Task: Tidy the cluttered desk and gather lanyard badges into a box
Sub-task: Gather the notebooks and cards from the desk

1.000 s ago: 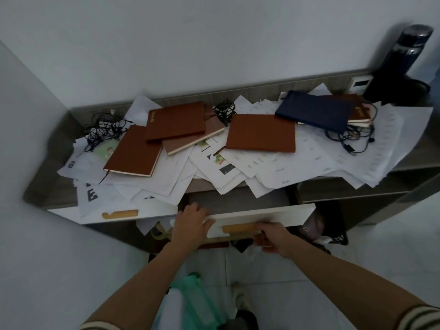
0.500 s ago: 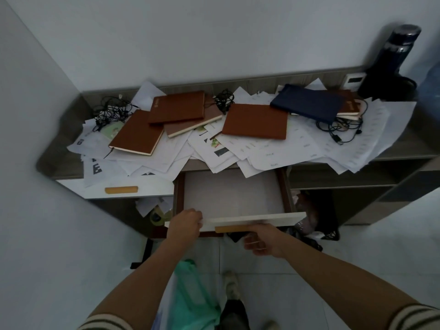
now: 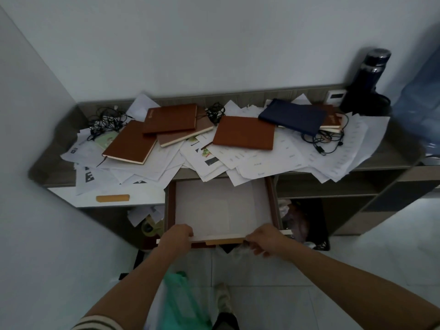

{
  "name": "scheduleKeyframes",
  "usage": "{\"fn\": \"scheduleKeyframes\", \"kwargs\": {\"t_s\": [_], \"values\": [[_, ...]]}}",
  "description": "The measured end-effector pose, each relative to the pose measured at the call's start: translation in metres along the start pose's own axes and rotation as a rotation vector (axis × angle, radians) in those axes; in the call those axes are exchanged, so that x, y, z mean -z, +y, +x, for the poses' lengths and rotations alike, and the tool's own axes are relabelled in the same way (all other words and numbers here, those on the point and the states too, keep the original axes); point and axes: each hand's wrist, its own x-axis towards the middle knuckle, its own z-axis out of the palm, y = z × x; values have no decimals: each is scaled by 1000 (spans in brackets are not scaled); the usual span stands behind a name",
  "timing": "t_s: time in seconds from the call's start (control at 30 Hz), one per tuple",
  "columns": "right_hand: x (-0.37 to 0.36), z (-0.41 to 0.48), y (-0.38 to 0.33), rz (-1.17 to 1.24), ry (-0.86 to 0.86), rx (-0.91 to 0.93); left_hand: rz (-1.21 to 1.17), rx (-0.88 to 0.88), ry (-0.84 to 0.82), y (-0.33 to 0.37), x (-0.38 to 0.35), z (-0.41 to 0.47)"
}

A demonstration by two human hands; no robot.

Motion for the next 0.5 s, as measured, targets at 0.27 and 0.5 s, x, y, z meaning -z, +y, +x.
{"fn": "scheduleKeyframes", "kwargs": {"t_s": [0.27,0.5], "values": [[42,10,-95,-172,123,284,-224,53,179,-17,73,16],[42,64,-201,-235,196,370,-387,145,381,-64,151,54]]}}
